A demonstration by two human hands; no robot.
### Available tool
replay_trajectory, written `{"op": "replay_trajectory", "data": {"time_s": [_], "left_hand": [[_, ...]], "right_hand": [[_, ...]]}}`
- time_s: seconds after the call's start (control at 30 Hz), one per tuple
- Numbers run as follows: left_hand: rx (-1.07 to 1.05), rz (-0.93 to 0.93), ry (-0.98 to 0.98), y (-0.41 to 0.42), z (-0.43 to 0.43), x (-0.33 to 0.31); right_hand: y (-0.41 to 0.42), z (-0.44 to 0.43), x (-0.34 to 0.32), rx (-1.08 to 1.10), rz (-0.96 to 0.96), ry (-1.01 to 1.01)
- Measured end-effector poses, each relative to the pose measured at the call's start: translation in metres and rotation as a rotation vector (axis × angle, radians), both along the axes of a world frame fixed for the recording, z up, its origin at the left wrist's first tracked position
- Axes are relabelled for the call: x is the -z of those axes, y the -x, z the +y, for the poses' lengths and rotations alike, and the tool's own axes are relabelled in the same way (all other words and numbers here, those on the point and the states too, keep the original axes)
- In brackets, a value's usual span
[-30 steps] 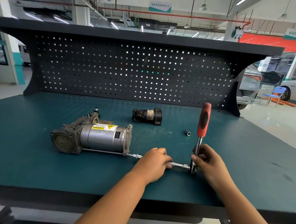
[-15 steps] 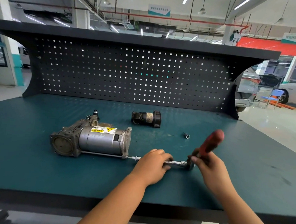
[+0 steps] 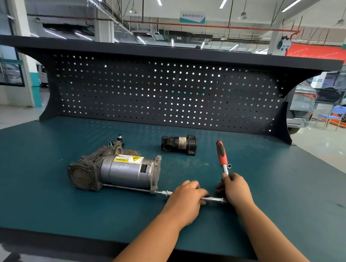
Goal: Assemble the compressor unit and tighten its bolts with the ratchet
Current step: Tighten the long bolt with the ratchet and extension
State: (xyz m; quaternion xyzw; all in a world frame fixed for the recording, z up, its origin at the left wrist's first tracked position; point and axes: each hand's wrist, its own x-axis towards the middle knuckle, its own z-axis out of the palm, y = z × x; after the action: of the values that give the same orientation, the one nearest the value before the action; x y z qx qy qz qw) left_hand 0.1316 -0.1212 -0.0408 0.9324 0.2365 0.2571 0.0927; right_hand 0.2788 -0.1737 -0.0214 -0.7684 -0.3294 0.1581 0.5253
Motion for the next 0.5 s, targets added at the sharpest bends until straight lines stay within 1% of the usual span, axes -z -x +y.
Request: {"op": "replay_trajectory", "data": {"time_s": [0.07, 0.17, 0.33, 0.43, 0.5], "left_hand": [[0.003, 0.001, 0.010, 0.000, 0.000, 0.000], [0.023, 0.009, 0.031, 0.003, -0.002, -0.001], [0.036, 0.032, 0.060, 0.007, -0.004, -0.004], [0.025, 0.058, 0.067, 0.006, -0.004, -0.004], [0.011, 0.065, 0.081, 0.005, -0.004, -0.005]], "right_hand": [[0.001, -0.003, 0.002, 0.014, -0.075, 0.024], [0.000, -0.013, 0.005, 0.004, -0.102, 0.009], [0.007, -0.039, 0.003, -0.043, -0.162, -0.138], [0.020, -0.061, 0.001, -0.114, -0.181, -0.236], [0.029, -0.077, 0.001, -0.160, -0.179, -0.248]]}}
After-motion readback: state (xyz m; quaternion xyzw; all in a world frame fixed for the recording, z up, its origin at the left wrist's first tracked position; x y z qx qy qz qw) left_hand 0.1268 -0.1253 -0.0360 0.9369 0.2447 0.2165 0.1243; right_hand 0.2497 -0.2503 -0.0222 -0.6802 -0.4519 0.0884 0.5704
